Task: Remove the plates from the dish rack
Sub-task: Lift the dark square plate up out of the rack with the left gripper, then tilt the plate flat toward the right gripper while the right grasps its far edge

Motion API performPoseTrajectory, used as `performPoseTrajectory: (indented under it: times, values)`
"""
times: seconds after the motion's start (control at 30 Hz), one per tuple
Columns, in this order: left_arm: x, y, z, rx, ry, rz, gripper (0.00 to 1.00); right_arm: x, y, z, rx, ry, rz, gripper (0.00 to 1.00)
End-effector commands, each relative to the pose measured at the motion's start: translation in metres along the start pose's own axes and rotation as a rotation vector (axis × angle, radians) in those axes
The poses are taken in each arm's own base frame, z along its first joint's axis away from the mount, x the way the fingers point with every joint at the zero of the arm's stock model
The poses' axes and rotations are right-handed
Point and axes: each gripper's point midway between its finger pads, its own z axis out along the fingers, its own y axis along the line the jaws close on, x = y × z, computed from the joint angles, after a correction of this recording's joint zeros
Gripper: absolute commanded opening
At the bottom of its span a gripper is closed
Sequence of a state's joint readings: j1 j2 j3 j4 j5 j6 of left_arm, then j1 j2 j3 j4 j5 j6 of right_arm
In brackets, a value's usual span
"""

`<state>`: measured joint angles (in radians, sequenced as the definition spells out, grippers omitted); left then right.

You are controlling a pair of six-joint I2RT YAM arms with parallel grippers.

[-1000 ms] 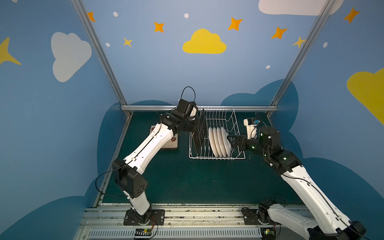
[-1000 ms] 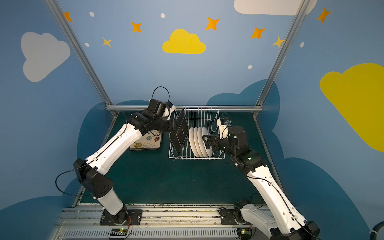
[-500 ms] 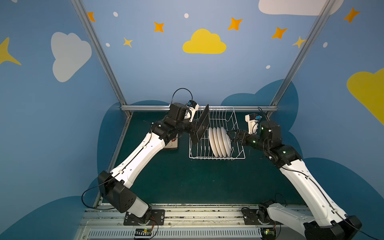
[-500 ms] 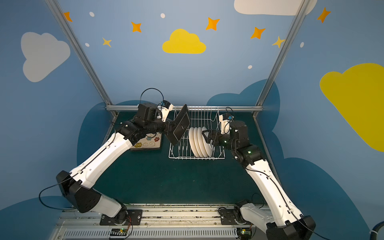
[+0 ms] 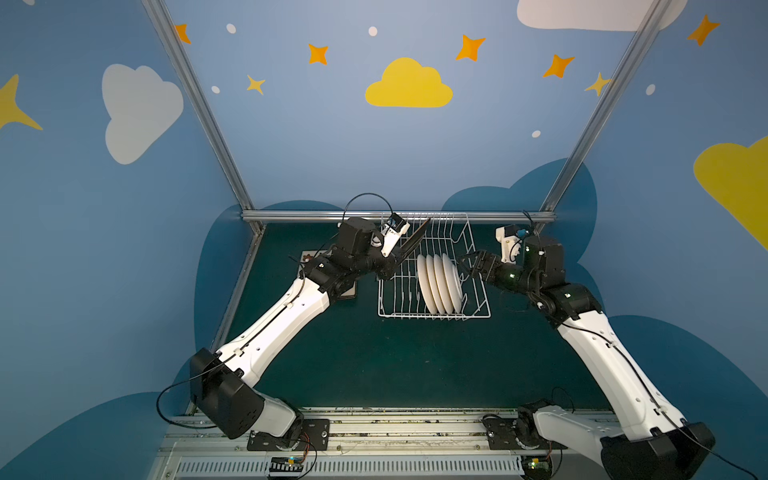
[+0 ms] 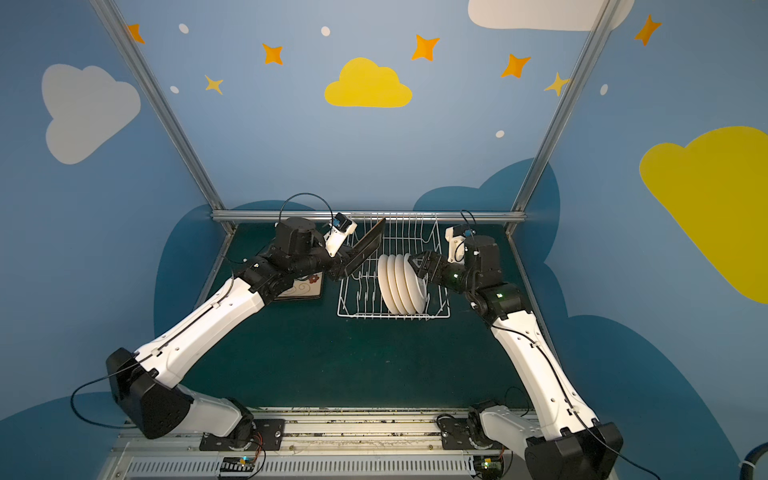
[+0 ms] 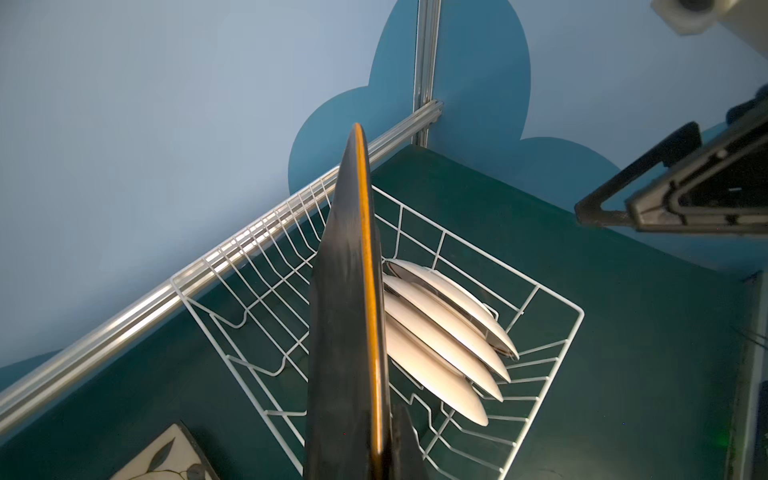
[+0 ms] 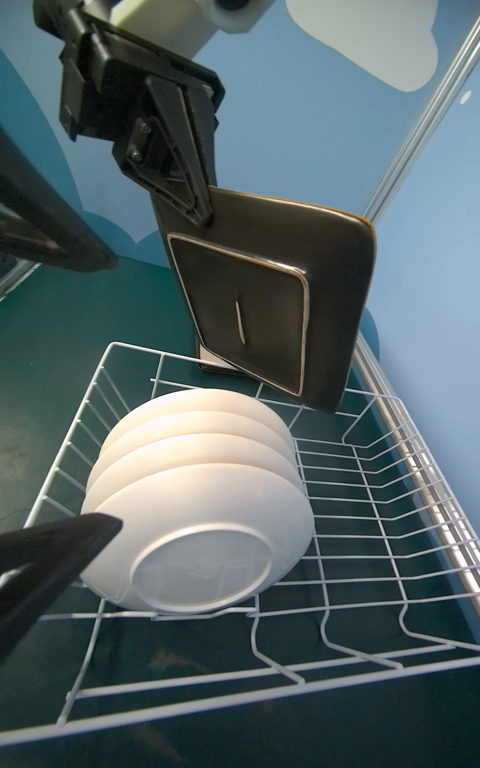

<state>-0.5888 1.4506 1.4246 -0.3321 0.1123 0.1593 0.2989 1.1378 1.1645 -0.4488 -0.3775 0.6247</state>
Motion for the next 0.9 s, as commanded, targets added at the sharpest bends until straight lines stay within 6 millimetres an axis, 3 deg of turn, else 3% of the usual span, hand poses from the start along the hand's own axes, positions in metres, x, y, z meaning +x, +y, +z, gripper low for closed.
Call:
performPoseTrajectory:
  times: [0.0, 0.2, 0.47, 0.7, 0.87]
  values:
    - [-0.084, 0.004, -0.043, -0.075, -0.306, 0.175, 0.03, -0.013, 0.010, -0.002, -0.046, -0.005, 0.076, 0.90]
    - [-0.087, -0.002, -0.050, -0.095, -0.337, 0.286, 0.03, -0.027, 0.008, 0.014, -0.101, 0.042, 0.232, 0.90]
    - [-0.093, -0.006, -0.070, -0.163, -0.410, 0.470, 0.03, -0.044, 0.020, 0.035, -0.168, 0.129, 0.293, 0.90]
    - [-0.086, -0.014, -0.080, -0.177, -0.450, 0.604, 0.03, -0.046, 0.028, 0.060, -0.243, 0.234, 0.417, 0.90]
    - [-0.079, -0.023, -0.081, -0.173, -0.453, 0.699, 0.02, -0.054, 0.030, 0.067, -0.234, 0.227, 0.403, 0.90]
